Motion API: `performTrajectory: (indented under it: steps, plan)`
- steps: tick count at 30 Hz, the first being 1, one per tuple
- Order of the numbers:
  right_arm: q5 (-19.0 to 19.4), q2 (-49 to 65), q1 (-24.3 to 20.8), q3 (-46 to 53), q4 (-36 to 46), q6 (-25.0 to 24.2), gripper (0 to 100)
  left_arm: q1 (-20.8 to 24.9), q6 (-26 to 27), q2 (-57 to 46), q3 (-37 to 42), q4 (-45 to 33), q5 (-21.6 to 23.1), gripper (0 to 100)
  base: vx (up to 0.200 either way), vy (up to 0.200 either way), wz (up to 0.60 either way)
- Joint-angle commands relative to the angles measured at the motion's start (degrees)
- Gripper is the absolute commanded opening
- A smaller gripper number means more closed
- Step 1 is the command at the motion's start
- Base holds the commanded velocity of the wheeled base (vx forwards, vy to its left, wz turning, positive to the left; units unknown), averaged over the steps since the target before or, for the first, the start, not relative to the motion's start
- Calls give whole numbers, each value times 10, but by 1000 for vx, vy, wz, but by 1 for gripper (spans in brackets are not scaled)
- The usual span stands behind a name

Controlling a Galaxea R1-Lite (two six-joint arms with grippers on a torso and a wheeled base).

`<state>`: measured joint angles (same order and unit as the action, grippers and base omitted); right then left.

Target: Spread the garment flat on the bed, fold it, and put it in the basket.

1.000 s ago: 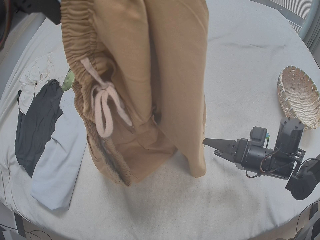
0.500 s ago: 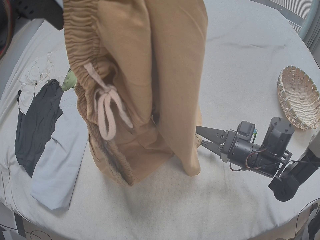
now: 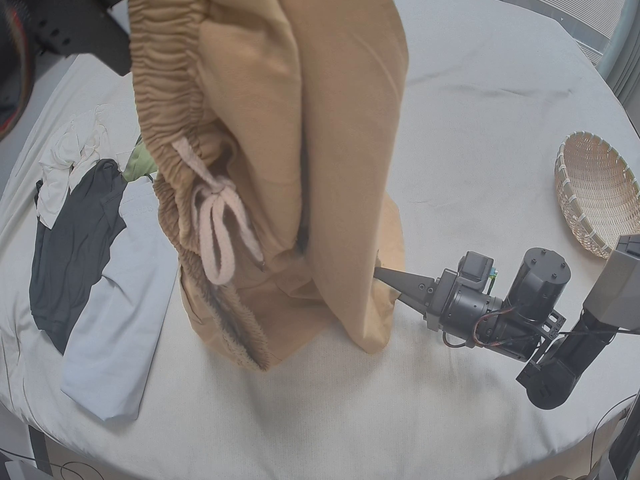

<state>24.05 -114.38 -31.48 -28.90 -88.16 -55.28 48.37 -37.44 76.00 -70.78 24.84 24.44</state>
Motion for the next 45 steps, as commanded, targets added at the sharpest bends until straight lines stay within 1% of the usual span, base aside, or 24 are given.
performTrajectory:
  steps: [1, 5, 9, 10, 11, 14, 16, 17, 19, 20, 21, 23, 26, 28, 31, 34, 35, 37, 41, 45]
  plan:
    - [-1, 67, 5, 25, 0, 1, 0, -6, -1, -1, 12, 14, -1, 0, 0, 0, 0]
    - [-4, 142, 7, 72, 0, 4, 0, -21, -3, 3, 8, 20, -1, 0, 0, 0, 0]
    - [-8, 217, 15, 110, 1, 7, 0, -28, -4, 4, -4, 20, -5, 0, 0, 0, 0]
    - [-8, 220, 17, 111, 1, 7, 0, -28, -4, 4, -5, 20, -5, 0, 0, 0, 0]
    - [-9, 268, 32, 122, 4, 8, 0, -28, -4, 4, -16, 13, -6, 0, 0, 0, 0]
    - [-8, 336, 71, 132, 10, 10, 0, -29, -8, 2, -34, 6, -8, 0, 0, 0, 0]
    - [-4, 389, 115, 129, 27, 6, 0, -36, -21, -1, -47, -23, -8, 0, 0, 0, 0]
    - [-2, 406, 130, 128, 36, 4, 0, -39, -27, -2, -52, -35, -8, 0, 0, 0, 0]
    - [20, 464, 177, 126, 73, -11, 0, -46, -44, -4, -71, -74, -8, 0, 0, 0, 0]
    - [28, 477, 189, 124, 84, -18, 0, -49, -49, -4, -75, -83, -8, 0, 0, 0, 0]
    - [46, 501, 212, 119, 104, -36, 0, -56, -61, -4, -84, -103, -8, 0, 0, 0, 0]
    - [71, 538, 244, 109, 133, -61, 0, -74, -87, -5, -92, -132, -8, 0, 0, 0, 0]
    - [110, 566, 295, 91, 176, -73, 0, -107, -143, -10, -81, -156, -5, 0, 0, 0, 0]
    - [130, 566, 317, 86, 192, -73, 0, -122, -171, -17, -52, -153, -4, 0, 0, 0, 0]
    - [138, 557, 328, 85, 194, -71, 0, -143, -180, -25, 3, -145, -3, 0, 0, 0, 0]
    - [139, 525, 328, 79, 195, -66, 0, -164, -182, -23, 38, -136, -4, 0, 0, 0, 0]
    - [139, 505, 328, 78, 194, -61, 0, -178, -182, -22, 57, -127, -2, 0, 0, 0, 0]
    - [139, 479, 324, 81, 194, -53, 0, -188, -184, -20, 79, -114, 1, 0, 0, 0, 0]
    - [143, 412, 312, 98, 194, -15, 0, -199, -184, -3, 141, -57, 8, 0, 0, 0, 0]
    - [142, 343, 289, 143, 192, 53, 0, -211, -185, 20, 216, 41, 9, 0, 0, 0, 0]
